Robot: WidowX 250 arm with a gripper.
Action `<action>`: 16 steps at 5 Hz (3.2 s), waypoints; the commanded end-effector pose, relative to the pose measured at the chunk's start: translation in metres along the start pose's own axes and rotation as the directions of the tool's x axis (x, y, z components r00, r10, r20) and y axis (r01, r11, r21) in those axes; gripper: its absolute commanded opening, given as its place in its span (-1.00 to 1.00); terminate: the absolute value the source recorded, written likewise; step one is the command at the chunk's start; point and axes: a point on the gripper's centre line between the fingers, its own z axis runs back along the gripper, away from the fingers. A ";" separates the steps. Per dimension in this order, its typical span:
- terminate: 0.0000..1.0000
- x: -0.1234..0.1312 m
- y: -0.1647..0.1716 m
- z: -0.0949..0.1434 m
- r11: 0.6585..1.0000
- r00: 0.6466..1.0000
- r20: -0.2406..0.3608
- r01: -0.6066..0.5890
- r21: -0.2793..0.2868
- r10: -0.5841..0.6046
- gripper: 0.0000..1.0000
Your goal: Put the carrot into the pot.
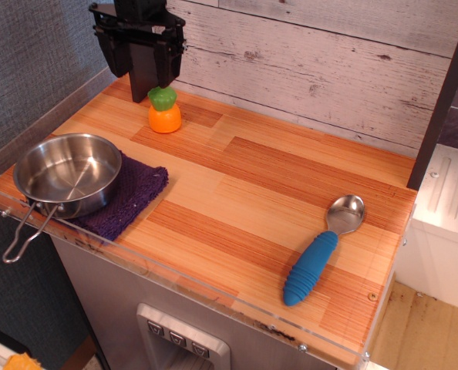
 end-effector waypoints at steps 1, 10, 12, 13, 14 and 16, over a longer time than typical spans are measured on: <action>-1.00 0.030 0.007 -0.008 0.999 1.000 0.011 0.009 0.032 -0.010 1.00; -1.00 -0.096 -0.030 0.065 1.000 0.999 -0.043 0.003 0.001 -0.003 -1.00; -1.00 -0.137 -0.002 0.034 0.995 0.989 -0.116 -0.081 0.062 0.088 -1.00; -1.00 -0.138 0.012 0.024 0.991 0.986 -0.114 -0.116 0.069 0.123 -1.00; -1.00 -0.133 0.019 0.021 0.988 0.984 -0.103 -0.135 0.076 0.143 -1.00; -1.00 -0.128 0.021 0.014 0.986 0.981 -0.108 -0.151 0.076 0.158 1.00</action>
